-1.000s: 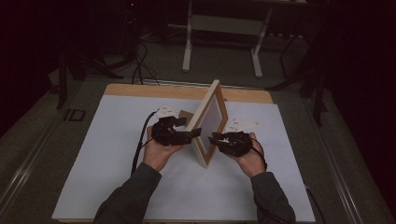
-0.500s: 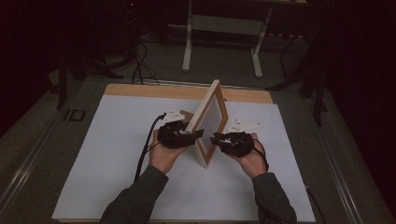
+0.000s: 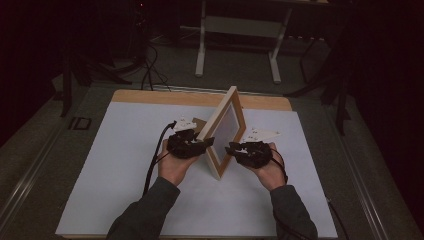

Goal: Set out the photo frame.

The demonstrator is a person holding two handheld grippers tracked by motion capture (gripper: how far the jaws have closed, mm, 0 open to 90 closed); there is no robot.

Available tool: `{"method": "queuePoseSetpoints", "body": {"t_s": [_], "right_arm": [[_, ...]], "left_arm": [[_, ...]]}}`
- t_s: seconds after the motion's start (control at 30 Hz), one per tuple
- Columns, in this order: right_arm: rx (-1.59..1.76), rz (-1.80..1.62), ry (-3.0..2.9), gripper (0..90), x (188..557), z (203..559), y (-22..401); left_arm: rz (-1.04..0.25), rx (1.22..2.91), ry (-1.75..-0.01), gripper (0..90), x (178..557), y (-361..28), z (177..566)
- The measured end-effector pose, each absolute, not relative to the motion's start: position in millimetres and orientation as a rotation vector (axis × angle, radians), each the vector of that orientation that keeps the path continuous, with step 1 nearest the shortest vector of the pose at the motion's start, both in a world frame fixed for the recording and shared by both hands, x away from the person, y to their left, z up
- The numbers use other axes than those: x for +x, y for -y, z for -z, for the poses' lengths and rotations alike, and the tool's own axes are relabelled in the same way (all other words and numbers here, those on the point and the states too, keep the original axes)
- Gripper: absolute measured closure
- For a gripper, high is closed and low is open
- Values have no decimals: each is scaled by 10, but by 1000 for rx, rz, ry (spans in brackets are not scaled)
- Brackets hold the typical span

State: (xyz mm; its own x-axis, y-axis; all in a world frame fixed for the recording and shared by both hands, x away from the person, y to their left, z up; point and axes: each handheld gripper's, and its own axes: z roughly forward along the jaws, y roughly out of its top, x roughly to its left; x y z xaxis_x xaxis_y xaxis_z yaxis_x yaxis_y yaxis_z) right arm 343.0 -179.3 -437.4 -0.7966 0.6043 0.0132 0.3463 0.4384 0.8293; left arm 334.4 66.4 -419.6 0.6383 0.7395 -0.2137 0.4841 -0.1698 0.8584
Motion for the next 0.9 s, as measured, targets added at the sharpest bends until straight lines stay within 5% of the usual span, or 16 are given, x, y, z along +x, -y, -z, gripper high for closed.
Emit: {"method": "queuePoseSetpoints", "body": {"t_s": [0.9], "right_arm": [[827, -1288, -2393, 717, 3443, 4375, 1816]], "left_arm": [[-245, 1820, -1002, 696, 3452, -936, 4175]]}}
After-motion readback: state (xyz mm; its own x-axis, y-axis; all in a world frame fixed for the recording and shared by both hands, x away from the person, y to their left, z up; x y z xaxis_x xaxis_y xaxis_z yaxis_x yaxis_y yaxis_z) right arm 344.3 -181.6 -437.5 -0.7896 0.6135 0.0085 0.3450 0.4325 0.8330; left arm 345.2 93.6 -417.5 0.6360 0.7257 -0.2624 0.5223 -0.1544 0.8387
